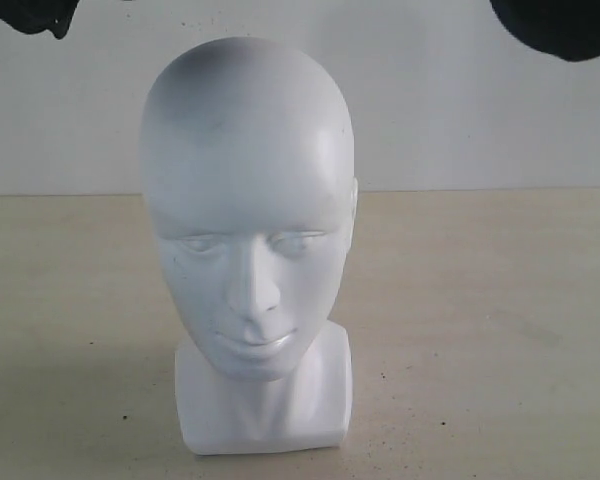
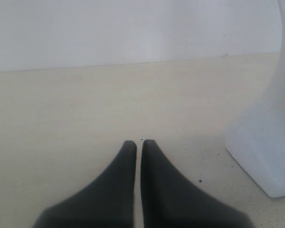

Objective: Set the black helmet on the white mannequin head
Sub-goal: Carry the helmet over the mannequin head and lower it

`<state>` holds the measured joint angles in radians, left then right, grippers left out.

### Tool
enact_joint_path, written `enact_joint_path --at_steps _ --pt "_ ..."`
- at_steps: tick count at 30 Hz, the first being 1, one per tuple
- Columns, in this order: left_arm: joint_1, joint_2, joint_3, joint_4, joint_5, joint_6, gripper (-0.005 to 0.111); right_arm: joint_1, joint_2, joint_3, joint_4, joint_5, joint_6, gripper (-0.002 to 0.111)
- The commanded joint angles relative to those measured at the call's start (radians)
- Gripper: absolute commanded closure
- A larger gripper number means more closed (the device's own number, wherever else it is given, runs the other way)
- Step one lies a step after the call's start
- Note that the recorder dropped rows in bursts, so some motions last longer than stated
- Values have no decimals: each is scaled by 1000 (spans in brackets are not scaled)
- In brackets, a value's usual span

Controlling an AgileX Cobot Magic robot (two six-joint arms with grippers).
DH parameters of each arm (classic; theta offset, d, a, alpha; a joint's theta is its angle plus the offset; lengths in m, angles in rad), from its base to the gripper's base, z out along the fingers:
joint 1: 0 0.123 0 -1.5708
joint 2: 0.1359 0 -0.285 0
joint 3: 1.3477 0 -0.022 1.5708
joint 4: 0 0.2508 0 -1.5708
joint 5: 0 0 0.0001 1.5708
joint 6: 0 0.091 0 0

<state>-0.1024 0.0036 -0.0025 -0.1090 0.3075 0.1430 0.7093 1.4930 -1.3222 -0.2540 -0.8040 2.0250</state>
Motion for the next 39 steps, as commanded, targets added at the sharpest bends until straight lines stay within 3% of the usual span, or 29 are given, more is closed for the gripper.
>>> enact_joint_path --at_steps 1,19,39 --pt "2 -4 2 -6 -4 2 102 -1 -28 36 18 -125 25 108" --pt "2 -4 2 -6 -4 2 102 -2 -74 230 40 -186 -21 108" --pt "2 -4 2 -6 -4 2 102 -2 -76 325 175 -296 -125 108"
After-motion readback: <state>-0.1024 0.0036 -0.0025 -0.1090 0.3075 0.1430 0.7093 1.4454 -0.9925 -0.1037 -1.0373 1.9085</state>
